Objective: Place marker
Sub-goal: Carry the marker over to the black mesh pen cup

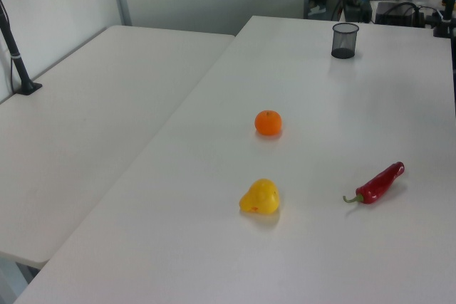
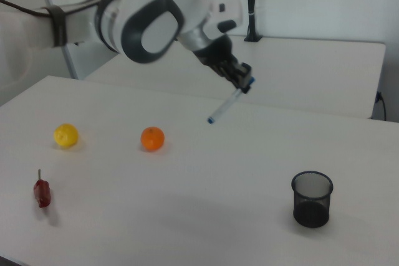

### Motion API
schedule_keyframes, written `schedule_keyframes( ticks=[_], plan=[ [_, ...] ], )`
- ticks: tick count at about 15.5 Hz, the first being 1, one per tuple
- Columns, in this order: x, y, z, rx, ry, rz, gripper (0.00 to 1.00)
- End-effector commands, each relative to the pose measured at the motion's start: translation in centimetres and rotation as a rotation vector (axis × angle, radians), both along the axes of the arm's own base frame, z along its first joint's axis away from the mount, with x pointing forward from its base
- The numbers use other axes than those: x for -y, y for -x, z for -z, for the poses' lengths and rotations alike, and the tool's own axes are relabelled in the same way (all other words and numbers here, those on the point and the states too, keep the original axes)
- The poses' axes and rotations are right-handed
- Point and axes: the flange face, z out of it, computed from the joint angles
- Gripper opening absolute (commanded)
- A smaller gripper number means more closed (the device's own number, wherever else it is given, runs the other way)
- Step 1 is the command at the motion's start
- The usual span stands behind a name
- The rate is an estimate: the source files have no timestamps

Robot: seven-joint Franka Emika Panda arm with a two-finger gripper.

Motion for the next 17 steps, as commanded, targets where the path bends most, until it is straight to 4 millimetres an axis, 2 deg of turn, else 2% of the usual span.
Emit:
schedule_keyframes(
  ticks=[1,3,5,8,14,17],
  plan=[
    [5.1,0.7,1.3,0.107,0.088,0.065,0.0],
    [7.6,0.3,3.4,0.152,0.128,0.095,0.0],
    [9.4,0.3,4.7,0.212,0.164,0.123,0.0],
    [11.6,1.2,6.9,0.269,0.206,0.154,0.0],
    [11.3,1.5,13.3,0.426,0.302,0.137,0.0],
    [11.5,0.9,15.8,0.423,0.313,0.132,0.0]
  ],
)
